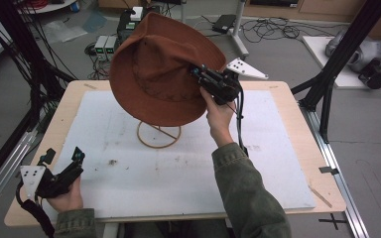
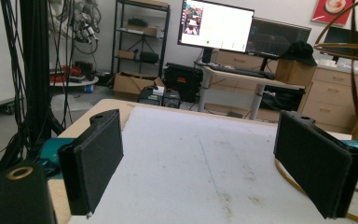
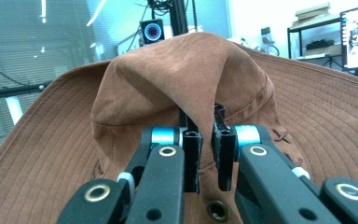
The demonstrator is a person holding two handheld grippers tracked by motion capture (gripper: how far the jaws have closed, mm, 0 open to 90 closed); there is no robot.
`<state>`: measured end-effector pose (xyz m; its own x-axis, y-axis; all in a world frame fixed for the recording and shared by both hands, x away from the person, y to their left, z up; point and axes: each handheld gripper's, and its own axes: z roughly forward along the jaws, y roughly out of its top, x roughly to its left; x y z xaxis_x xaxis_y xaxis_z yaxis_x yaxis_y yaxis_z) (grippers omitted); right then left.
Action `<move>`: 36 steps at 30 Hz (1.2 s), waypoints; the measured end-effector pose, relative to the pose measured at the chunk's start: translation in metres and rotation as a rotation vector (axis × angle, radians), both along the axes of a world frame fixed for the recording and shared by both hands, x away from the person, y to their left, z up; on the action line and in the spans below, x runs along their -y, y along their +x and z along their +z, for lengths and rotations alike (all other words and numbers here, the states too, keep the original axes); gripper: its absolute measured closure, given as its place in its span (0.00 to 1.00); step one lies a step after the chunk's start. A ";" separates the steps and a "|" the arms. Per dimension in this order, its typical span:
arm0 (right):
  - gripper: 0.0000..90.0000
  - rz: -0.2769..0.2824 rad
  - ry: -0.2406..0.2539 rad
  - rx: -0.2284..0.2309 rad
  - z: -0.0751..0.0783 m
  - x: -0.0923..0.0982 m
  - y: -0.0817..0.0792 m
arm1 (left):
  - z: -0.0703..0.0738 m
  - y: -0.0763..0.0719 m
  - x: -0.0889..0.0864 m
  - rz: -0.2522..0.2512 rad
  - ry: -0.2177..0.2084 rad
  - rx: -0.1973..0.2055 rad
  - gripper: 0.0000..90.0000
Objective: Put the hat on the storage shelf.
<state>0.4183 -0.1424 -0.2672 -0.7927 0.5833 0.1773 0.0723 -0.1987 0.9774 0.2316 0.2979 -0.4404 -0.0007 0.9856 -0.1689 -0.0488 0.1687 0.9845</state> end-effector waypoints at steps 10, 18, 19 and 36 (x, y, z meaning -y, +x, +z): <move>0.95 0.019 0.008 -0.006 0.001 -0.014 0.001 | 0.000 0.001 0.002 -0.009 0.002 -0.001 0.18; 0.95 0.033 0.007 -0.015 -0.002 -0.019 0.001 | 0.000 0.001 0.001 -0.015 0.001 -0.002 0.18; 0.95 0.034 0.008 -0.017 -0.002 -0.020 0.001 | 0.000 0.001 0.001 -0.014 0.002 -0.002 0.18; 0.94 0.073 -0.007 -0.060 -0.022 -0.038 0.004 | 0.000 0.001 0.001 -0.011 0.011 0.001 0.18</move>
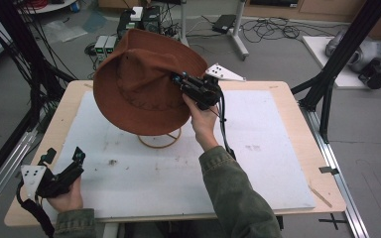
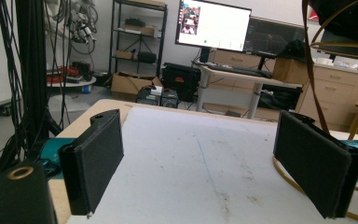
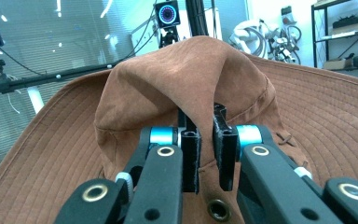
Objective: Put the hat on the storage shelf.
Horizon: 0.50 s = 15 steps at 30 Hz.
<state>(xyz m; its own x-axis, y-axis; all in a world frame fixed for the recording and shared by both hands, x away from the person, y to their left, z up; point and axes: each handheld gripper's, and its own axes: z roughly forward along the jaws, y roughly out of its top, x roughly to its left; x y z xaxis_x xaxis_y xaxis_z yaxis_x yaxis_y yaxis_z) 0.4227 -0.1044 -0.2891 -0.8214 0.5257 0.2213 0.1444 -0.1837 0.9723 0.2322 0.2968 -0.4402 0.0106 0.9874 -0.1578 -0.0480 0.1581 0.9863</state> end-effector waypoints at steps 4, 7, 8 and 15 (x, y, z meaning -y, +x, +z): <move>0.94 0.001 -0.001 0.004 0.000 -0.001 0.000 | 0.000 0.000 -0.001 0.001 -0.002 -0.002 0.18; 0.94 0.000 -0.001 0.004 -0.001 0.000 0.000 | 0.000 0.000 0.000 -0.002 -0.003 -0.002 0.18; 0.94 0.000 0.000 -0.001 -0.001 0.000 -0.001 | 0.000 0.000 0.000 -0.002 -0.003 0.000 0.18; 0.94 -0.001 -0.006 -0.012 -0.011 0.001 0.000 | 0.000 0.001 0.000 -0.005 0.004 -0.007 0.18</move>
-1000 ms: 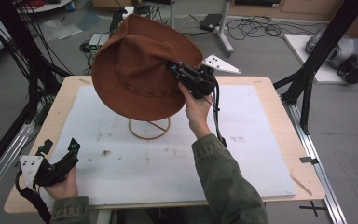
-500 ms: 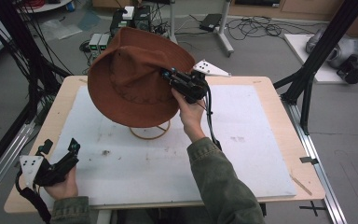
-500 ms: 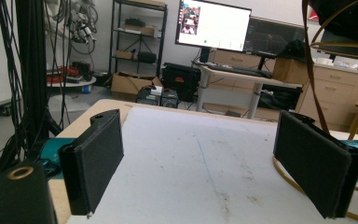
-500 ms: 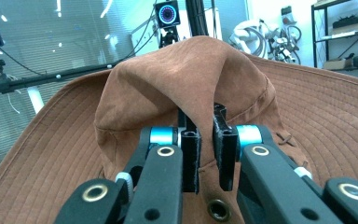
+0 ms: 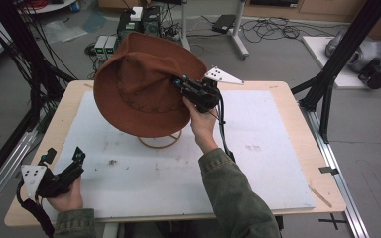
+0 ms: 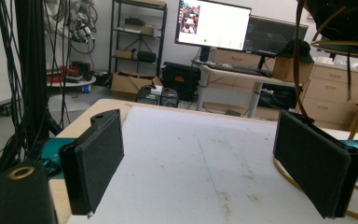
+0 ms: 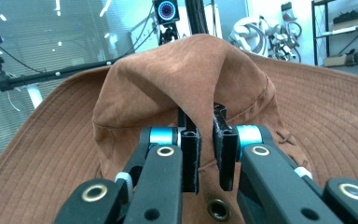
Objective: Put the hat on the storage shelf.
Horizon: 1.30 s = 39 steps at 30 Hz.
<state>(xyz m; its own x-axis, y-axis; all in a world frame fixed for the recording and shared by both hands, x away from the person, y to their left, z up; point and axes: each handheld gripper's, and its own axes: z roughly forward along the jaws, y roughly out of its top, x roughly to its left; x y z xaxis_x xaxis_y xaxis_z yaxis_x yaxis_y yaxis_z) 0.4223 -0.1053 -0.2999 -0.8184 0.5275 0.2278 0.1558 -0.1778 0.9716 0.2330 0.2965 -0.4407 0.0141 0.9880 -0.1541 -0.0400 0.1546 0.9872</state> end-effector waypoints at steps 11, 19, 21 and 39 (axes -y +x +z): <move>0.91 -0.002 -0.050 0.013 0.001 -0.001 -0.003 | 0.000 0.000 0.001 0.001 -0.005 0.003 0.18; 0.87 -0.011 -0.064 0.019 0.003 0.001 -0.005 | 0.000 0.000 0.000 0.001 -0.010 0.008 0.18; 0.85 -0.012 -0.065 0.018 0.003 0.001 -0.005 | 0.000 0.000 0.000 0.003 -0.009 0.007 0.18; 0.34 -0.078 0.005 -0.044 0.004 0.013 -0.001 | 0.001 0.000 0.003 -0.004 0.005 0.007 0.19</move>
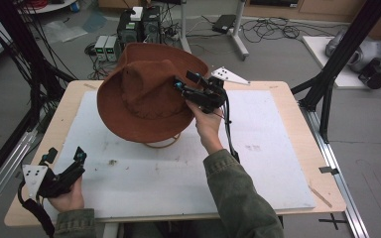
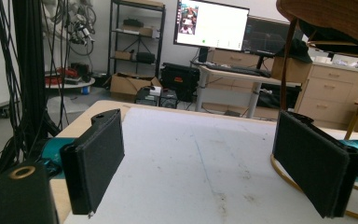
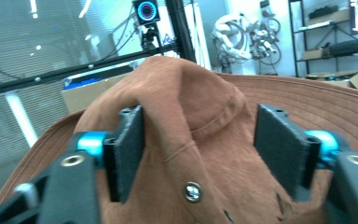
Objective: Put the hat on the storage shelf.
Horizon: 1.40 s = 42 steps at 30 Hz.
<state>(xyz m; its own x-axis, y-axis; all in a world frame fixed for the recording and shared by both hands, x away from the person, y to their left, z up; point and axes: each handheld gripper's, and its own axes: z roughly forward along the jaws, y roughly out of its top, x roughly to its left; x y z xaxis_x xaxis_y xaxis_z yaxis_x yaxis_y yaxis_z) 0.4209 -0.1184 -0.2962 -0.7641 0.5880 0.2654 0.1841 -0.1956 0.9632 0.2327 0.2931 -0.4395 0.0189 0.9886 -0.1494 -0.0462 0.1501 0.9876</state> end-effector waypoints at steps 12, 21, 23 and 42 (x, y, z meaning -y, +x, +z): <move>0.23 -0.068 -0.008 0.012 0.006 0.022 -0.007 | 0.000 0.000 0.001 -0.005 0.003 -0.002 0.19; 0.23 -0.113 0.006 0.008 0.004 0.047 -0.011 | 0.000 0.000 0.001 -0.006 0.006 -0.005 0.19; 0.23 -0.124 0.003 0.006 0.002 0.052 -0.012 | 0.000 0.000 0.001 -0.005 0.007 -0.004 0.19; 0.21 -0.281 -0.019 -0.007 -0.022 0.119 -0.035 | 0.000 0.001 0.003 -0.007 0.013 -0.004 0.19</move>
